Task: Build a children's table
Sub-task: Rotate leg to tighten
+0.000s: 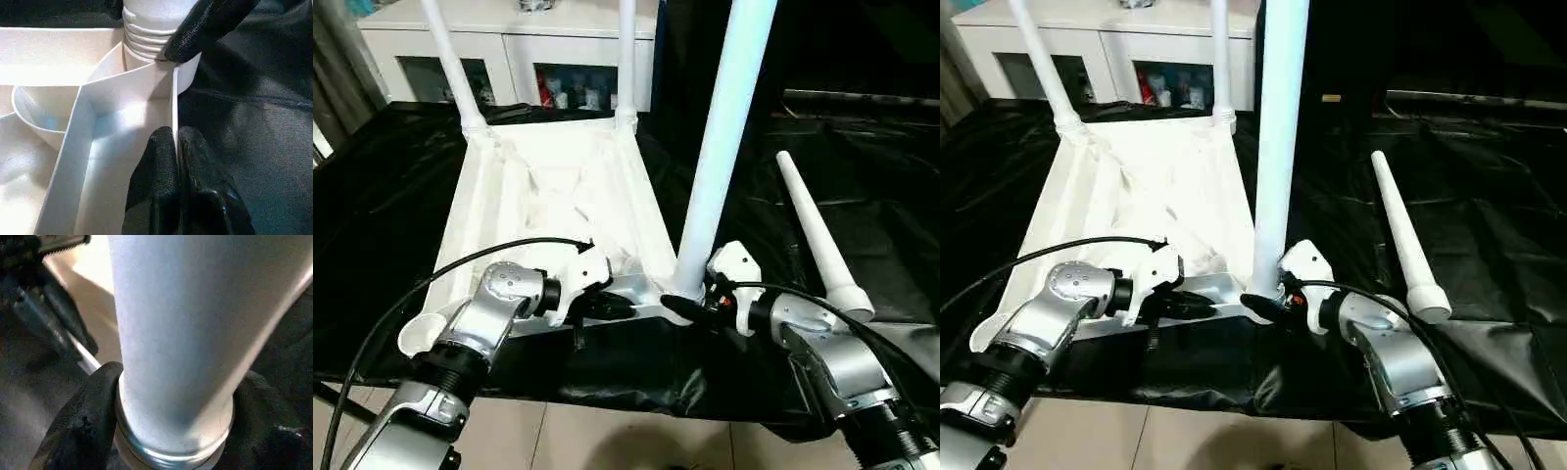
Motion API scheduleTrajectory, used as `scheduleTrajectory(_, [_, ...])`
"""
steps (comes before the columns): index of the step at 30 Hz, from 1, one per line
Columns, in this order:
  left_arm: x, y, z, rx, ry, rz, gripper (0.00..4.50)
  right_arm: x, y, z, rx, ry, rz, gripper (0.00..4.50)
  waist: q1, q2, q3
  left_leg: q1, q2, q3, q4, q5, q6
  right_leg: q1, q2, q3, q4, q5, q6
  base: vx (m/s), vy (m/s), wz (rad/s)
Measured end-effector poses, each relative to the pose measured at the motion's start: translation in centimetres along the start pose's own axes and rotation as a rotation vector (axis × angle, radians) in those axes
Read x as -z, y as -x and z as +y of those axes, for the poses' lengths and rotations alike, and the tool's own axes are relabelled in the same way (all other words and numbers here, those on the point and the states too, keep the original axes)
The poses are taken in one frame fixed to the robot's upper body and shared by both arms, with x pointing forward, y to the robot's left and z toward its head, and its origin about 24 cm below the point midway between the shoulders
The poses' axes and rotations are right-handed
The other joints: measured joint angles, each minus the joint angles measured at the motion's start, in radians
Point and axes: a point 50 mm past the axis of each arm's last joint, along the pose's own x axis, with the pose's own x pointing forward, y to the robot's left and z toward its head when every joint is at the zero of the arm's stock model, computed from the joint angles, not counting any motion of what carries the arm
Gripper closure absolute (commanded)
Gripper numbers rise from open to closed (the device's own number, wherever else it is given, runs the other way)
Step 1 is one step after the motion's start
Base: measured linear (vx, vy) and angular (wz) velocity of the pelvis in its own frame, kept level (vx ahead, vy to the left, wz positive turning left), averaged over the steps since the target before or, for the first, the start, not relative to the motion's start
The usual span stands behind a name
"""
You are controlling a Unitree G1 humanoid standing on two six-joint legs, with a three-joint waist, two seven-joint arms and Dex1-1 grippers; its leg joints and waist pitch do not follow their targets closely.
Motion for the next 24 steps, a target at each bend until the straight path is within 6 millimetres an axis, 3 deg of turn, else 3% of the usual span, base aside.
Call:
scheduleTrajectory(5, [-0.7,-1.7,0.8,-0.124,0.008,0.002,4.50,0.4,-1.4,-0.6,0.236,-0.126,-0.065,1.77,-0.002,-0.001,0.000,0.001,-0.001,-0.001,0.001,0.000,-0.002,0.000,0.005,0.008,0.000,0.001,-0.001,0.000,0.000,0.00])
scheduleTrajectory(12, [-2.7,-5.5,1.5,-0.292,0.040,0.009,4.50,-0.2,-4.0,-1.8,0.610,-0.264,-0.088,1.78,-0.003,-0.002,-0.001,0.002,-0.002,0.000,0.001,0.000,-0.002,0.001,0.006,0.010,0.000,0.001,-0.001,0.000,0.000,0.00])
scheduleTrajectory(20, [-3.7,-7.2,1.5,-0.354,0.051,0.010,4.50,-0.7,-5.0,-2.5,0.728,-0.252,-0.076,1.78,-0.001,-0.001,-0.003,0.002,-0.002,0.000,0.000,0.000,0.000,0.001,0.006,0.012,0.000,0.000,0.000,0.000,0.000,0.00])
scheduleTrajectory(22, [-3.6,-7.2,1.5,-0.354,0.048,0.010,4.50,-0.7,-5.0,-2.5,0.730,-0.248,-0.084,1.22,0.000,-0.001,-0.003,0.002,-0.002,0.000,0.000,0.000,0.000,0.001,0.006,0.012,0.000,0.001,-0.001,0.000,0.000,0.00])
scheduleTrajectory(24, [-3.6,-7.0,1.6,-0.354,0.042,0.006,4.50,-0.7,-5.1,-2.4,0.713,-0.258,-0.094,1.08,-0.003,0.000,-0.002,0.002,-0.002,0.000,0.000,0.000,-0.001,0.000,0.006,0.012,0.000,0.001,-0.001,0.000,0.000,0.00])
